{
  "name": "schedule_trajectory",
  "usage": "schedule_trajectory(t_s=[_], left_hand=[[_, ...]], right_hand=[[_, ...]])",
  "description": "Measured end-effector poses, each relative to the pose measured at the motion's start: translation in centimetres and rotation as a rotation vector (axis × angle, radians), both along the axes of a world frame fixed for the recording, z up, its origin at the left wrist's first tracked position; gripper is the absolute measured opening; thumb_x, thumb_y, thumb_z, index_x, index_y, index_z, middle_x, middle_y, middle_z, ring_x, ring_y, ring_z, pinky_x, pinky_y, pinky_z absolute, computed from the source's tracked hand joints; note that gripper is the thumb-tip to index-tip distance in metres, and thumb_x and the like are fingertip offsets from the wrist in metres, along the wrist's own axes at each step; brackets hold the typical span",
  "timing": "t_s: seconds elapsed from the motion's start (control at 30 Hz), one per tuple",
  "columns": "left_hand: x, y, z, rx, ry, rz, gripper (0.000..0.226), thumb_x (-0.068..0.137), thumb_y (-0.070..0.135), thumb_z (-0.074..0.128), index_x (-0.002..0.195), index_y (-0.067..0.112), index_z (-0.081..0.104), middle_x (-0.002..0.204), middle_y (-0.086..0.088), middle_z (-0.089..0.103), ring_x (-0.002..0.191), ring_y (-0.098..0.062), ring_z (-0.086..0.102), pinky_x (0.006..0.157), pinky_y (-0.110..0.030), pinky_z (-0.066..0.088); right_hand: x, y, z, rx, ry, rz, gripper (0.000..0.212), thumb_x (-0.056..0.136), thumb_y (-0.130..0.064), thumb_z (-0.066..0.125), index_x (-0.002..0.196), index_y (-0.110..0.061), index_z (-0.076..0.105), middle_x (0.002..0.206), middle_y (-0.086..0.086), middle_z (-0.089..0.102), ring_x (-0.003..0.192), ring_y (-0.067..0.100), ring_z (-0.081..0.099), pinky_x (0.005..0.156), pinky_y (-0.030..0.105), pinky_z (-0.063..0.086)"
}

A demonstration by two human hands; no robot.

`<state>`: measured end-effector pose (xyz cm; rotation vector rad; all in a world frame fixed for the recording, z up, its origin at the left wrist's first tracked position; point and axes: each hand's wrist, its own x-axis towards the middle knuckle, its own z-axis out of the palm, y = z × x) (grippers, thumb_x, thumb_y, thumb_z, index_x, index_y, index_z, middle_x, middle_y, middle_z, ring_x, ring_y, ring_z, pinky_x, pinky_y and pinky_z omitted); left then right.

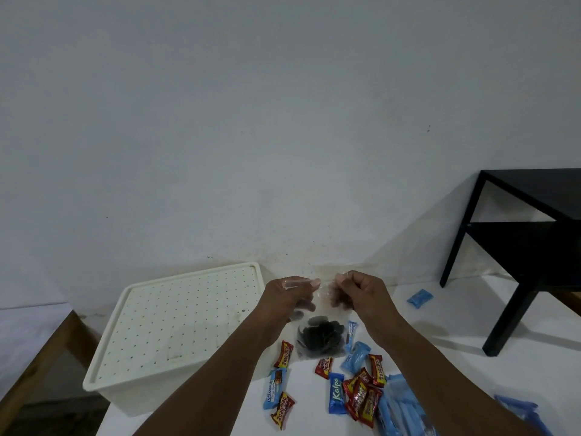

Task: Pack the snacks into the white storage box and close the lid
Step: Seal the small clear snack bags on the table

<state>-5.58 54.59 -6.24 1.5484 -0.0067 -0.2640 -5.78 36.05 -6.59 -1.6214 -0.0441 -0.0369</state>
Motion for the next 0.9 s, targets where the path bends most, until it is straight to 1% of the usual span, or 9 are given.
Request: schedule_trajectory(t_s=[0.23,0.37,0.43,0.53,0.6,0.7,0.77,0.83,0.9], left_hand=[[0.2,-0.1,0.2,0.037,-0.108,0.072,0.017,0.083,0.026,0.076,0.078,0.011,0.071,0.075,-0.011,0.071,0.071,-0.015,0.066,0.074,-0.035,0.049],[-0.2,-0.2,0.2,0.008,-0.052,0.018,0.024,0.084,0.033,0.075,0.090,0.010,0.072,0.086,-0.013,0.075,0.079,-0.017,0.072,0.077,-0.035,0.051],[-0.4,-0.2,0.0,-0.060,-0.043,0.043,0.027,0.084,0.034,0.075,0.093,0.009,0.072,0.088,-0.013,0.075,0.084,-0.022,0.073,0.076,-0.034,0.052],[-0.4,0.5,0.0,-0.094,-0.065,0.111,0.019,0.085,0.030,0.074,0.085,0.011,0.073,0.090,-0.016,0.076,0.089,-0.028,0.073,0.079,-0.036,0.053],[-0.2,0.7,0.0,-0.079,-0.100,0.124,0.016,0.085,0.026,0.074,0.078,0.012,0.071,0.086,-0.014,0.076,0.095,-0.035,0.071,0.084,-0.042,0.052],[-0.2,0.7,0.3,-0.070,-0.135,0.136,0.018,0.084,0.026,0.074,0.074,0.012,0.069,0.085,-0.015,0.077,0.100,-0.043,0.068,0.086,-0.044,0.052],[-0.6,0.9,0.7,-0.087,-0.090,0.090,0.025,0.083,0.033,0.072,0.082,0.009,0.070,0.091,-0.016,0.076,0.100,-0.042,0.069,0.085,-0.043,0.053],[-1.0,1.2,1.1,-0.144,0.063,0.007,0.037,0.088,0.040,0.065,0.096,0.005,0.070,0.096,-0.014,0.075,0.096,-0.036,0.072,0.083,-0.041,0.054],[-1.4,1.4,1.4,-0.165,0.183,-0.079,0.039,0.092,0.042,0.059,0.097,0.004,0.068,0.096,-0.013,0.073,0.094,-0.034,0.073,0.082,-0.041,0.054]], right_hand=[[-0.4,0.5,0.0,0.091,0.064,0.030,0.029,0.094,-0.025,0.061,0.091,0.002,0.070,0.076,0.015,0.071,0.069,0.024,0.066,0.068,0.038,0.050],[-0.4,0.4,0.5,0.016,-0.012,0.026,0.024,0.094,-0.020,0.061,0.080,-0.001,0.066,0.066,0.009,0.067,0.061,0.016,0.060,0.064,0.034,0.046],[-0.1,0.2,0.9,0.038,-0.027,0.012,0.023,0.094,-0.019,0.062,0.076,-0.005,0.064,0.065,0.010,0.065,0.061,0.017,0.058,0.064,0.034,0.046],[0.1,-0.6,1.0,0.061,0.007,-0.039,0.021,0.092,-0.022,0.063,0.078,-0.008,0.067,0.065,0.007,0.067,0.060,0.015,0.059,0.058,0.028,0.045],[0.0,-0.8,0.6,0.098,0.053,-0.023,0.020,0.093,-0.023,0.062,0.080,-0.010,0.070,0.067,0.006,0.068,0.065,0.017,0.060,0.062,0.031,0.045],[0.0,-0.5,0.3,0.114,0.079,-0.002,0.020,0.094,-0.023,0.061,0.081,-0.012,0.072,0.070,0.006,0.068,0.070,0.020,0.059,0.068,0.036,0.045],[0.1,-0.7,0.4,0.055,0.050,0.032,0.022,0.095,-0.024,0.060,0.078,-0.017,0.071,0.070,0.003,0.066,0.070,0.016,0.058,0.069,0.033,0.045],[0.2,-1.1,1.2,-0.003,0.011,0.109,0.021,0.095,-0.023,0.061,0.076,-0.018,0.071,0.071,0.001,0.066,0.066,0.010,0.058,0.063,0.023,0.046],[0.3,-1.5,2.3,-0.088,-0.002,0.175,0.015,0.091,-0.021,0.065,0.082,-0.016,0.074,0.076,-0.002,0.069,0.068,0.006,0.062,0.059,0.017,0.049]])
